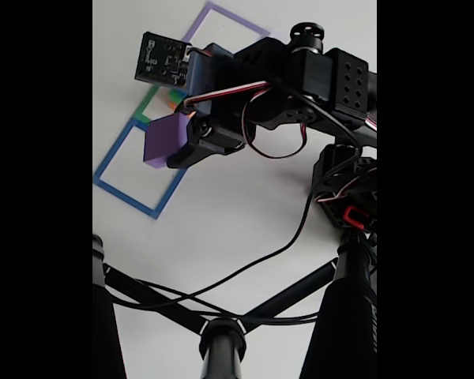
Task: Tower of hanoi
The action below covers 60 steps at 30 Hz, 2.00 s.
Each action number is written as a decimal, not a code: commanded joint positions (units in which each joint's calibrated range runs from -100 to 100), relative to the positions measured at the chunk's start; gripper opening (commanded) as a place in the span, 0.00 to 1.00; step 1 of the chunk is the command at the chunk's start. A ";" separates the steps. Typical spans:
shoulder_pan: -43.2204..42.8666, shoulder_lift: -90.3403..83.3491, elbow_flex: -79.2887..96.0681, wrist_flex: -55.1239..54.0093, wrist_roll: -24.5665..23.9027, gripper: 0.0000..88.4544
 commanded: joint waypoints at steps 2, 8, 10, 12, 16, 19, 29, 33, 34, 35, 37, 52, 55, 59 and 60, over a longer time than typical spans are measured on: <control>-1.03 2.45 13.28 -20.78 0.39 0.17; 0.41 7.14 31.47 -48.63 0.39 0.17; 0.41 9.56 35.65 -56.33 0.39 0.17; 0.70 12.63 40.38 -66.45 0.39 0.17; 1.27 20.30 44.19 -80.37 0.39 0.17; 1.95 26.52 45.28 -89.12 0.39 0.17; 1.95 42.58 45.10 -108.23 0.39 0.17; 1.08 46.46 44.92 -112.60 0.39 0.17; 0.99 47.27 44.83 -113.65 0.39 0.17; 0.89 48.15 44.83 -114.87 0.39 0.17; 0.89 49.85 44.83 -116.89 0.39 0.17; 0.70 58.09 45.38 -126.61 0.39 0.19; 0.60 59.14 45.74 -128.23 0.39 0.21; 0.60 60.10 46.01 -129.60 0.39 0.26; 0.60 60.19 46.10 -130.01 0.39 0.27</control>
